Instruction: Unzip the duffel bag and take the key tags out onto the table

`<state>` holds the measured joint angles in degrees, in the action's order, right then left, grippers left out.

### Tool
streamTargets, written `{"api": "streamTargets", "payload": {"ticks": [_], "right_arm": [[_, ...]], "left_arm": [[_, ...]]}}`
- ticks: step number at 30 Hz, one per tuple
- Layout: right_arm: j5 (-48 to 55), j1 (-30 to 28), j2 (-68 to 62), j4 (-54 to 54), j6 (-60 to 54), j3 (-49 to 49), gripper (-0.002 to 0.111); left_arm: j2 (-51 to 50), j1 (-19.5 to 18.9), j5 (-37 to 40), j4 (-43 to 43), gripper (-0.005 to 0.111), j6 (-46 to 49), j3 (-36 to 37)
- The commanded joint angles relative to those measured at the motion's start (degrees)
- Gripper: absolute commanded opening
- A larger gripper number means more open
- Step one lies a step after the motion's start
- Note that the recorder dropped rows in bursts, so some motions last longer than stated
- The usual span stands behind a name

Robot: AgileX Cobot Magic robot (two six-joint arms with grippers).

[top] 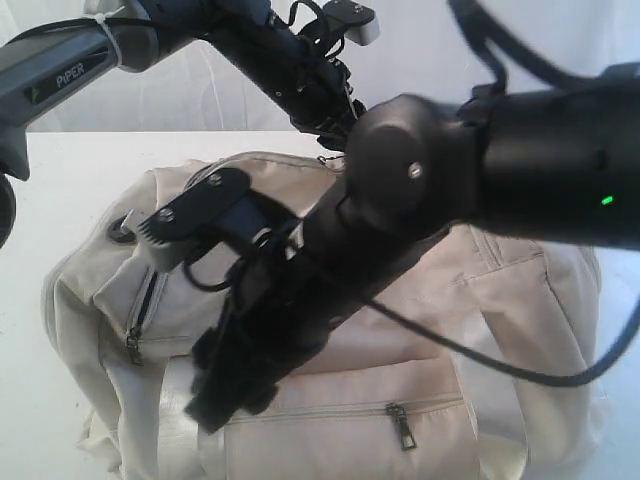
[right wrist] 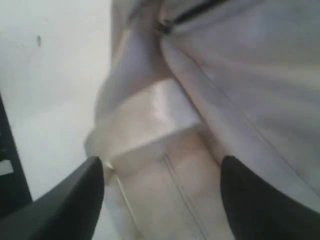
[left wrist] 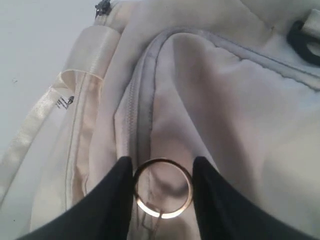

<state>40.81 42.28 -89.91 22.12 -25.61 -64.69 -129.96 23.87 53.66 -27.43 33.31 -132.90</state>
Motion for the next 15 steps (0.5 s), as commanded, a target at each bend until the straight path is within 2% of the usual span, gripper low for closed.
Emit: {"api": "streamTargets", "payload": {"ticks": [1,7,13,15], "right_arm": [[4.36,-5.35,6.64,-13.92,9.32,0.16,0.059],[5.11,-15.73,13.51,-25.83,19.99,0.16,0.059],[3.98,-24.25,15.87,-25.82,20.90,0.16,0.059],[3.04,-25.69,15.87,-25.82,20.90,0.16,0.059]], "left_arm": [[1.30,0.12,2.30,-0.64,0.000,-0.52,-0.40],[2.56,0.12,5.34,0.29,0.003,3.16,-0.40],[2.57,0.23,9.00,0.48,0.037,4.62,-0.40],[2.71,0.23,9.86,0.48,0.043,5.28,-0.40]]}}
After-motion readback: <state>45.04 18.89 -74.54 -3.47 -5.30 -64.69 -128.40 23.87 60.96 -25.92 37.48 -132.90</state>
